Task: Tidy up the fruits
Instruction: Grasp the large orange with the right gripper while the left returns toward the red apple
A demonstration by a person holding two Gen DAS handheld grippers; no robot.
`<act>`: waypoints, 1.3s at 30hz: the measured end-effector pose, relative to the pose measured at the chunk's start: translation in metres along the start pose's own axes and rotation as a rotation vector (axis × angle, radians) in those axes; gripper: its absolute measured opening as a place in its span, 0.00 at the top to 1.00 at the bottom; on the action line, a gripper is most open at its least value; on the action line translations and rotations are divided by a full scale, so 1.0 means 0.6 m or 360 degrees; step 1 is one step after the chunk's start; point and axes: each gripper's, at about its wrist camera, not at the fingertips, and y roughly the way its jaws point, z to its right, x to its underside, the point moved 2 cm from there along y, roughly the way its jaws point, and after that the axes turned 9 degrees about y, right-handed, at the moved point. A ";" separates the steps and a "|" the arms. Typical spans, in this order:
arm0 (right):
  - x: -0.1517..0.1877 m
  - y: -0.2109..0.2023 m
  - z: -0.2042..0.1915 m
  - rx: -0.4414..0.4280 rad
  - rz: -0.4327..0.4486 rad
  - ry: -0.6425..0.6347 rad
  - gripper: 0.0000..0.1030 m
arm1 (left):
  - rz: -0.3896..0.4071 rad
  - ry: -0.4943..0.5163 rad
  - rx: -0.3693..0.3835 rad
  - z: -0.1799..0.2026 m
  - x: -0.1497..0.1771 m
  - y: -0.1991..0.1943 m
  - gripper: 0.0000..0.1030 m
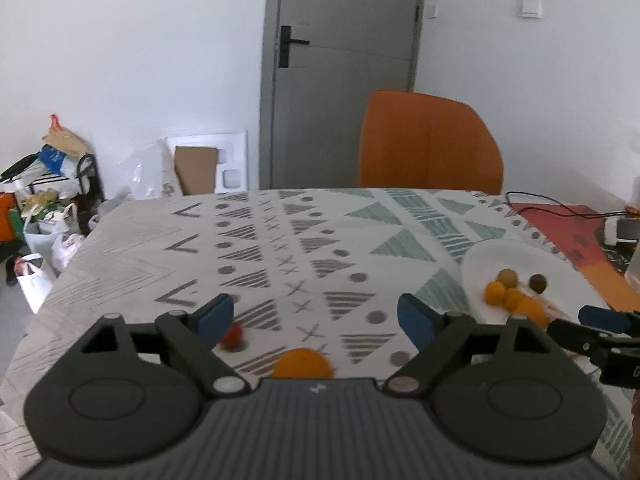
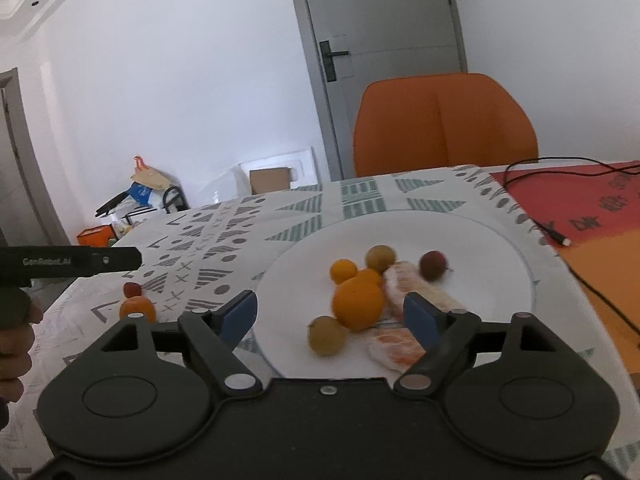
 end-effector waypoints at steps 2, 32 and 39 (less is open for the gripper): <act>0.001 0.006 -0.010 -0.0013 -0.0013 -0.0011 0.22 | -0.0011 -0.0014 -0.0027 -0.013 0.005 0.000 0.14; 0.018 0.086 -0.174 -0.0250 -0.0185 -0.0236 0.00 | -0.0145 -0.0327 -0.0181 -0.176 0.099 0.005 0.11; 0.032 0.117 -0.220 -0.0297 -0.0274 -0.0324 0.00 | -0.0145 -0.0368 -0.0197 -0.201 0.111 0.001 0.11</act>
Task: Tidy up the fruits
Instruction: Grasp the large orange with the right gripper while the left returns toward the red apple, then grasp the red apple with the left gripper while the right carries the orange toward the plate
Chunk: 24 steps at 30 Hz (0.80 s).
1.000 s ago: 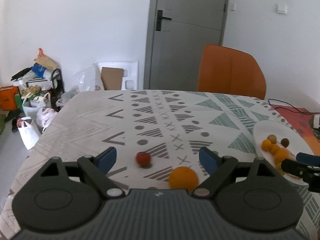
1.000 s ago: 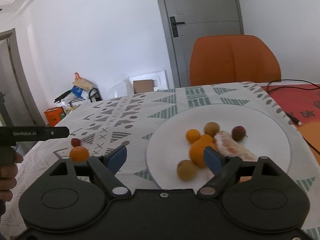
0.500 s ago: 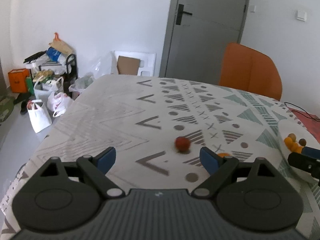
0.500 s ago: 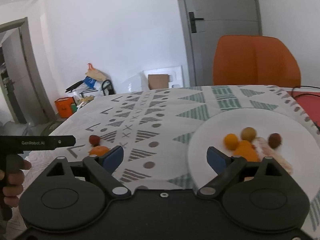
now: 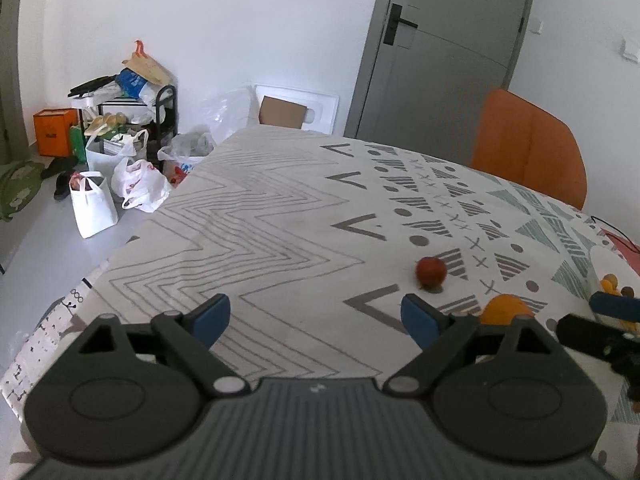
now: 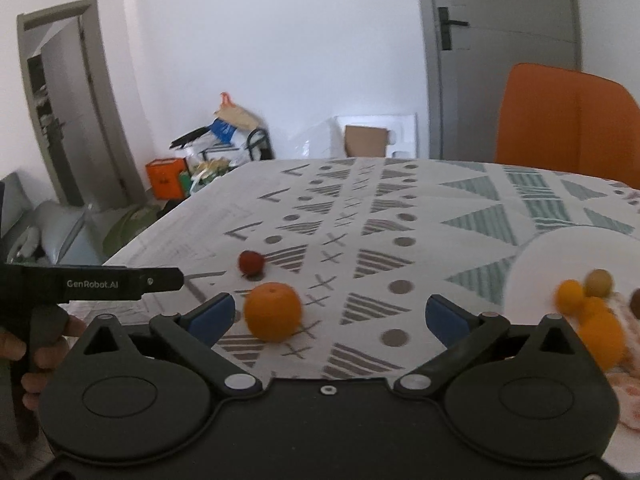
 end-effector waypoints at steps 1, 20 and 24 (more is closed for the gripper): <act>0.001 0.006 -0.006 -0.0009 -0.0018 -0.0008 0.00 | 0.0001 -0.0010 -0.0004 -0.005 0.000 -0.001 0.11; 0.003 0.036 -0.032 -0.0056 -0.0115 -0.0057 0.64 | 0.0028 0.0027 0.0005 -0.020 -0.006 -0.001 0.12; -0.004 0.018 -0.008 -0.0005 -0.0073 -0.0021 0.64 | 0.0042 0.0100 0.0079 0.013 -0.012 0.009 0.13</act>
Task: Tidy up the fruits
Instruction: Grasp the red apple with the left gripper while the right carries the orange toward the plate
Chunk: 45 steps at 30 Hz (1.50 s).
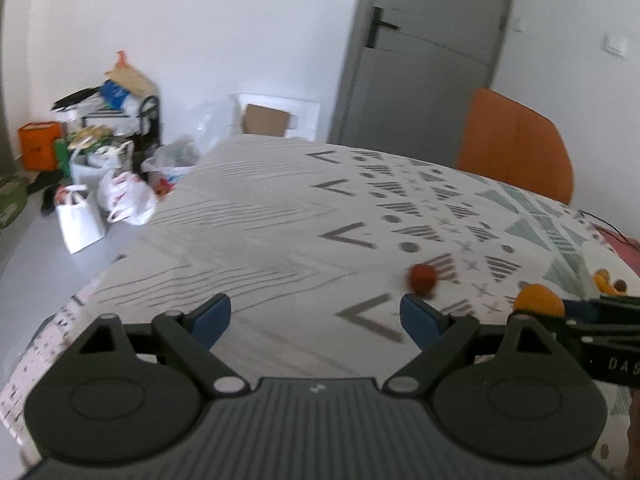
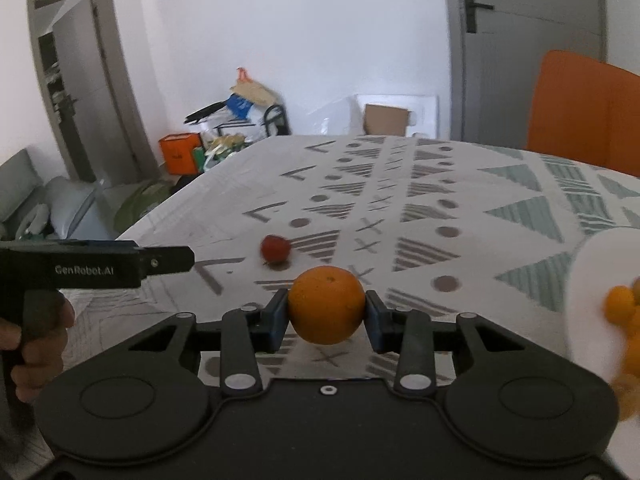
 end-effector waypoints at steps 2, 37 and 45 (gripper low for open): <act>-0.002 -0.010 0.011 0.0027 0.0021 0.0013 0.64 | 0.0008 0.0042 0.0032 0.016 -0.004 0.007 0.14; 0.060 -0.199 0.225 0.0486 0.0325 0.0378 0.64 | 0.0075 0.0294 0.0263 0.213 -0.056 0.067 0.79; 0.071 -0.216 0.259 0.0489 0.0350 0.0432 0.64 | 0.0102 0.0349 0.0340 0.275 -0.066 0.055 0.79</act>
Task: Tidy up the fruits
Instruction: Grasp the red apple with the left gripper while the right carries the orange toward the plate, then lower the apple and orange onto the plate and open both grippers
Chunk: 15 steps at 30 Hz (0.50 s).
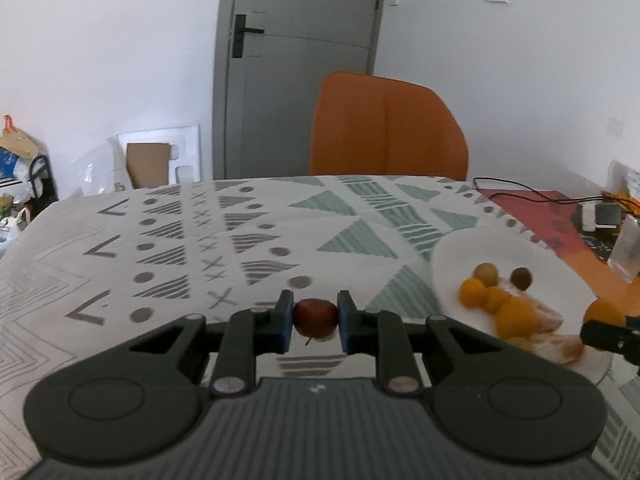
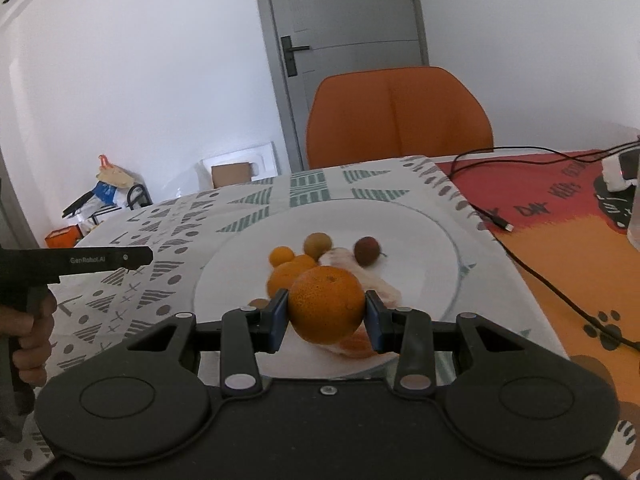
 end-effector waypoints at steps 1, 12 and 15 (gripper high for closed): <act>-0.001 -0.001 0.007 0.0006 0.0003 0.0011 0.64 | 0.0004 0.0009 0.0008 0.007 -0.003 0.001 0.79; -0.013 -0.005 0.061 0.0000 0.0050 0.0115 0.64 | 0.0021 0.0103 0.0101 0.083 -0.027 0.007 0.79; -0.014 -0.004 0.066 -0.0020 0.0059 0.0123 0.64 | 0.0014 0.0127 0.0126 0.100 -0.030 0.013 0.79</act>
